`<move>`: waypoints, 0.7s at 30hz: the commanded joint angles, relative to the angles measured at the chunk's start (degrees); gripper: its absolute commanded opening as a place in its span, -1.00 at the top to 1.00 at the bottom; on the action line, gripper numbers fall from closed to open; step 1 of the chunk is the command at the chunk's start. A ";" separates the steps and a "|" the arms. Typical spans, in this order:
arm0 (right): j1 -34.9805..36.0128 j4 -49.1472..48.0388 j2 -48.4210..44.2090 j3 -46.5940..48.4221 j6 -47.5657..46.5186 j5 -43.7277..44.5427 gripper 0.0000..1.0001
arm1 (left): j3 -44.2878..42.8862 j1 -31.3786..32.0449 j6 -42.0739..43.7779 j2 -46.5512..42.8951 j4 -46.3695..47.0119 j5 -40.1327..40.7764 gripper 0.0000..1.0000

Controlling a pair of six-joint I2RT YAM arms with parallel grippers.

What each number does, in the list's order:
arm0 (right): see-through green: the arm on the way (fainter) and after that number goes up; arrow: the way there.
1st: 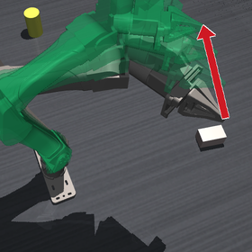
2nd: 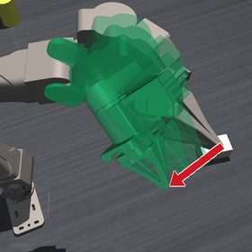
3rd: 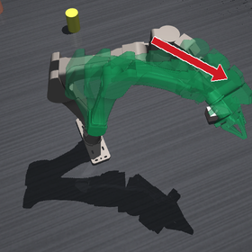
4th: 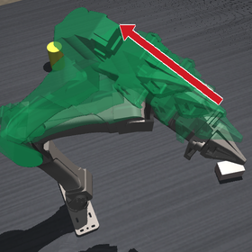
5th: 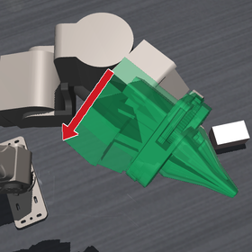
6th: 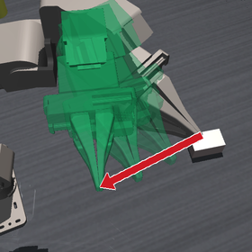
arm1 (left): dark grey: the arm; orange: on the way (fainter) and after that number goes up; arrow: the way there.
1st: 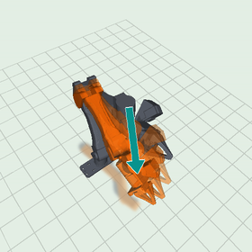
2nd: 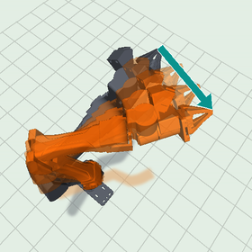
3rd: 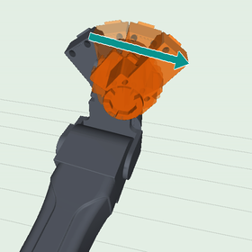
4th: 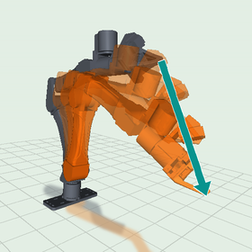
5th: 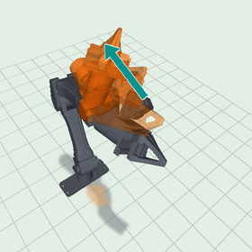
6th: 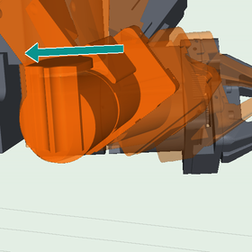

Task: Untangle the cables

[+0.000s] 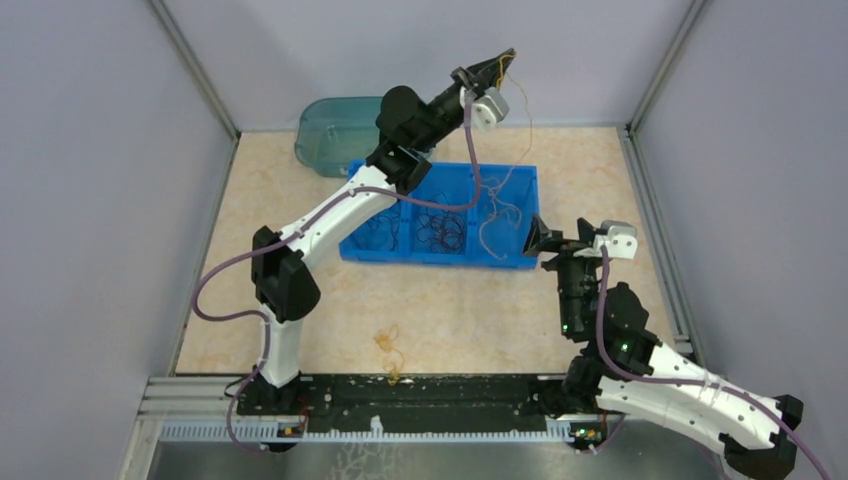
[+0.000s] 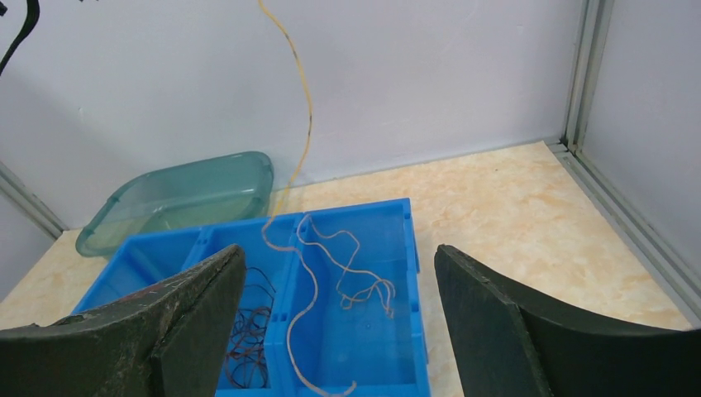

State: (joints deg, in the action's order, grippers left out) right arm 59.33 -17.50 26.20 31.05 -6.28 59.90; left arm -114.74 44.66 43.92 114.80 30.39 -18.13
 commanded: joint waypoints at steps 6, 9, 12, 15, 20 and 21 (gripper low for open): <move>-0.88 0.22 -0.83 0.02 2.07 -1.28 -0.70 | -8.27 0.68 4.42 4.13 7.55 5.22 1.00; -0.88 0.97 -1.11 0.01 2.96 -1.11 -0.70 | -3.15 0.68 3.83 1.84 5.86 3.84 1.00; -0.88 1.54 -1.98 -0.19 3.28 -0.85 -0.69 | 4.49 0.74 2.27 -1.36 2.89 2.15 1.00; -0.88 2.01 -3.06 -0.17 3.36 -0.41 -0.69 | 11.45 1.10 1.25 -4.05 -2.11 2.15 1.00; -0.88 2.38 -4.64 0.14 3.31 0.13 -0.68 | 19.31 1.80 -3.58 -6.97 -9.16 4.97 1.00; -0.88 2.38 -4.62 0.22 3.16 0.25 -0.68 | 19.51 1.89 -4.79 -6.91 -10.74 5.80 1.00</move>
State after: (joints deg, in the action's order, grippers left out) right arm 59.07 -14.92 22.57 30.72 -3.16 59.55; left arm -97.47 45.65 44.07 110.80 26.48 -14.63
